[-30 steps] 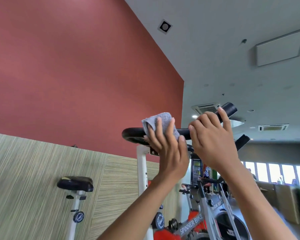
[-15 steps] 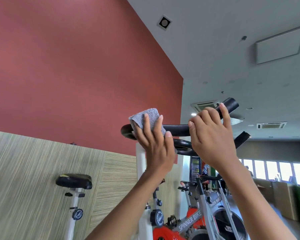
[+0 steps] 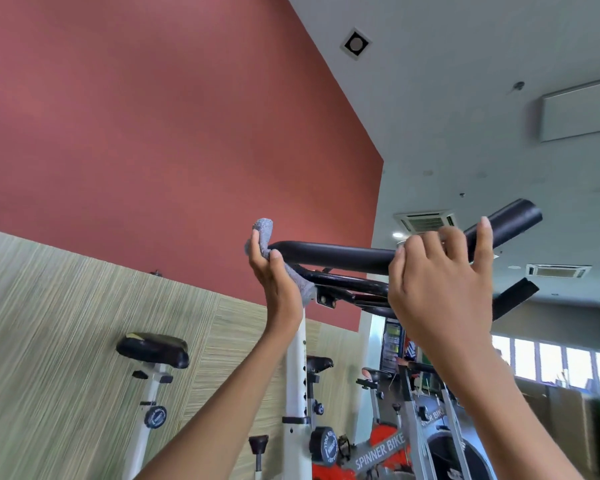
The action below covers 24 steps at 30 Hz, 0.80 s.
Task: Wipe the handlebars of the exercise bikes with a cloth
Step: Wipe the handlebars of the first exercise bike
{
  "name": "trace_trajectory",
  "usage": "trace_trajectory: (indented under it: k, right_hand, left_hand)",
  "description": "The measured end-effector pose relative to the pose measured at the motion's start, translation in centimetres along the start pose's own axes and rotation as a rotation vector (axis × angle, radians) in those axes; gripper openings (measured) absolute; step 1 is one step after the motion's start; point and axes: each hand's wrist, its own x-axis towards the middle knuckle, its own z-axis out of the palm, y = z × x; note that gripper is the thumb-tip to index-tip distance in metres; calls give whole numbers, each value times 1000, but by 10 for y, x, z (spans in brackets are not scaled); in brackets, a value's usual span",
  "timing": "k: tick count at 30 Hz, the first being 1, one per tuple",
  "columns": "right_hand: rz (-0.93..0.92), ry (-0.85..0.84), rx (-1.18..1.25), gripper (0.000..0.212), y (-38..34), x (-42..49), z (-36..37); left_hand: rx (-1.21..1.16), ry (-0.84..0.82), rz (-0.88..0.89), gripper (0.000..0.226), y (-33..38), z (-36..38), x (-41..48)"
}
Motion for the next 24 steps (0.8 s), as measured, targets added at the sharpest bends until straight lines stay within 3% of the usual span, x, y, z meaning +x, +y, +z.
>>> trace_trajectory:
  k: [4, 7, 12, 18, 20, 24]
  right_hand:
    - [-4, 7, -44, 36, -4, 0, 1]
    - [16, 2, -65, 36, -7, -1, 3]
    - [33, 37, -91, 37, -10, -2, 8]
    - [81, 65, -126, 38, -16, -1, 12]
    - [90, 71, -126, 36, -17, -1, 13]
    - [80, 80, -114, 37, -18, -1, 12]
  left_hand:
    - [81, -39, 29, 57, -1, -2, -5]
    - [229, -46, 202, 62, -14, -9, -4]
    - [151, -83, 377, 48, -27, -17, 12]
    - [267, -13, 767, 46, -30, -5, 19]
    - [217, 2, 720, 49, -36, -6, 29]
    - [-11, -27, 415, 43, -46, -13, 40]
